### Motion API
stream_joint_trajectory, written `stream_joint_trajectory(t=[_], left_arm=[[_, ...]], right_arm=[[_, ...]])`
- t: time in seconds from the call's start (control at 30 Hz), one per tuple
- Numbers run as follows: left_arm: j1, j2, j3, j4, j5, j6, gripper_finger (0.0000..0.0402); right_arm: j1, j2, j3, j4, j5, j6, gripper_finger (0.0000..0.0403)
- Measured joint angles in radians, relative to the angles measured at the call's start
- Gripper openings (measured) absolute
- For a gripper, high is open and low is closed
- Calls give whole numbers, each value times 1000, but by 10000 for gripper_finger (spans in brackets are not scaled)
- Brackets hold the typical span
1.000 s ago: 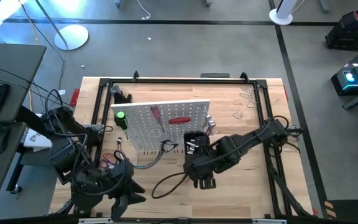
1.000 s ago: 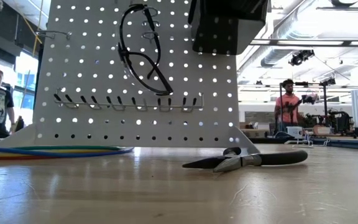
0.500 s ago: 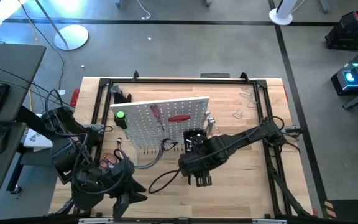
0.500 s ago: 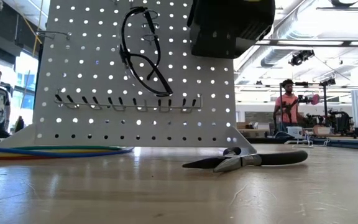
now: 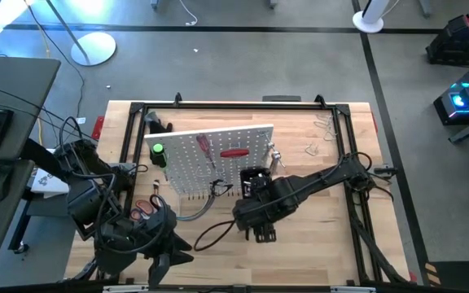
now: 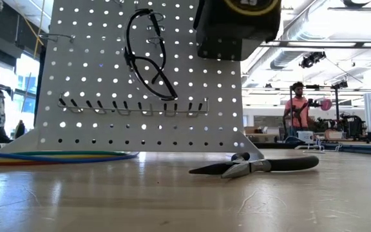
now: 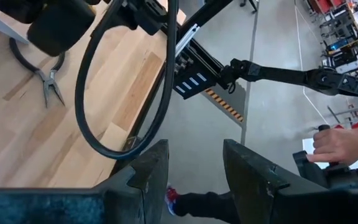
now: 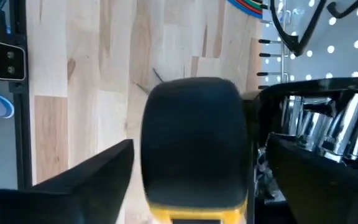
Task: Hang tools onto peg board
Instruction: Hang the measuring tape on peg board, then hang the plier on the peg board
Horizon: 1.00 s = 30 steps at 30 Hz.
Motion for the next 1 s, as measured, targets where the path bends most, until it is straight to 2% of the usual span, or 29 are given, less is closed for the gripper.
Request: stream_joint_trajectory(t=[0.13,0.4,0.53,0.77,0.93,1.0], left_arm=[[0,0,0,0,1,14,145],[0,0,0,2,4,17,145],[0,-2,0,-1,8,57,145],[0,-29,0,-8,-5,155,145],[-21,-43,1,-59,-7,127,145],[-42,-43,1,-104,-20,94,145]], right_arm=[[1,0,0,-14,12,3,379],[10,-9,39,-11,28,34,383],[39,-83,26,9,75,45,384],[107,-175,26,13,180,167,385],[191,-186,26,8,196,305,385],[240,-183,22,-11,235,361,385]])
